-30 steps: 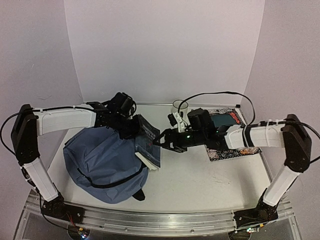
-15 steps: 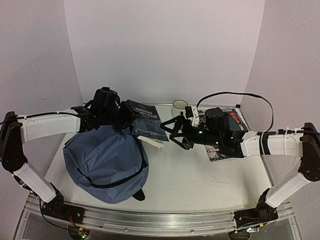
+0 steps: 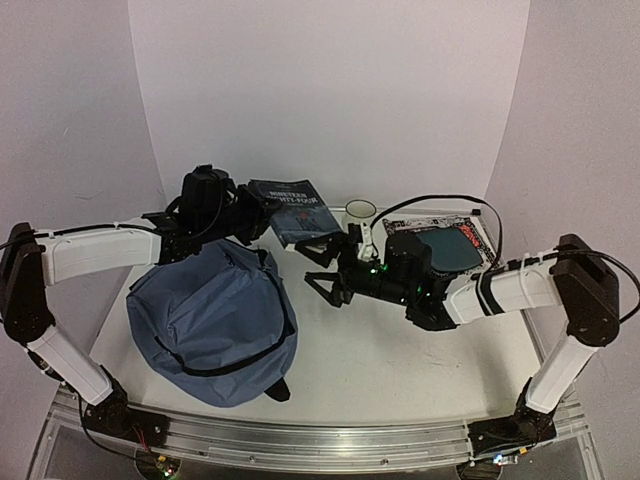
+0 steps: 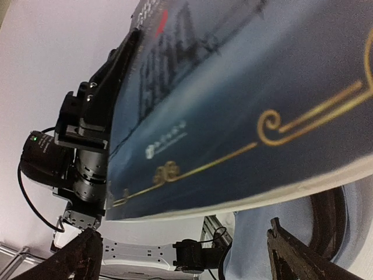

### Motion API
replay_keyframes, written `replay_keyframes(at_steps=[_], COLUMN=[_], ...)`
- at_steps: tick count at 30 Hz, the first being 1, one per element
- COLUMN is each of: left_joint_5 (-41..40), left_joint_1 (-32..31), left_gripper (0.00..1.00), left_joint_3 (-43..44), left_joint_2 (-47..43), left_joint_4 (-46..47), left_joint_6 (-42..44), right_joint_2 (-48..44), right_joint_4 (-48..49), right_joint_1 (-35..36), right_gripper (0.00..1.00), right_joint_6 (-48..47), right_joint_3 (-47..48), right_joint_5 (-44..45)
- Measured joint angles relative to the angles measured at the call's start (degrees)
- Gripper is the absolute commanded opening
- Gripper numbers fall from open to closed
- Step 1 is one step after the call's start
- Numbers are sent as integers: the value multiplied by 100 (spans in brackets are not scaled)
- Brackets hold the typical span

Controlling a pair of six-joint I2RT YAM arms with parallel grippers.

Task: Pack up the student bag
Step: Pass from the left arm to the right

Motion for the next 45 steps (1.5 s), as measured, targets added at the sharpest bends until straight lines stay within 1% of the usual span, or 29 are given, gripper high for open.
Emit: replay_keyframes(at_steps=[5,11,13,15,18,22,24,26,27,32,34,35,39,41,43,44,45], left_joint_5=[8,25,6,3,-5,-12,13,62,77,112,75,56,-28,-18,-6,1,15], left_joint_1=[0,4,11,30,43,46,51,45,39,45,74,85,81,76,72,72,74], left_gripper=[0,0,0,0,0,0,0,0,0,0,2,6,33,50,71,80,86], left_joint_3=[0,-67,-157,-243,-358,-559,-622,-681,-714,-928,-1054,-1127,-1428,-1555,-1655,-1704,-1757], left_joint_2=[27,24,21,16,-16,-161,-209,-247,-266,-355,-374,-398,-594,-705,-815,-873,-932], left_joint_4=[267,472,575,630,702,798,870,939,973,1077,1115,1141,1264,1309,1343,1362,1394], left_joint_6=[-132,-284,-343,-392,-431,-537,-594,-665,-697,-754,-755,-757,-733,-637,-429,-298,-161], right_joint_2=[389,513,526,564,671,807,867,923,946,1116,1147,1161,1209,1219,1229,1232,1232], right_joint_4=[430,719,769,790,793,791,791,794,793,829,831,825,804,788,737,710,675], right_joint_1=[6,-147,-246,-322,-383,-453,-501,-576,-616,-749,-766,-769,-740,-739,-751,-761,-773], right_gripper=[98,97,94,88,82,70,65,55,47,2,0,0,0,0,0,0,0], right_joint_6=[237,347,410,466,560,641,632,657,660,692,692,692,675,643,614,603,588], right_joint_3=[202,567,595,606,628,652,667,669,670,798,882,913,975,977,977,977,977], right_joint_5=[50,143,177,231,317,432,507,594,637,670,646,614,478,401,344,313,300])
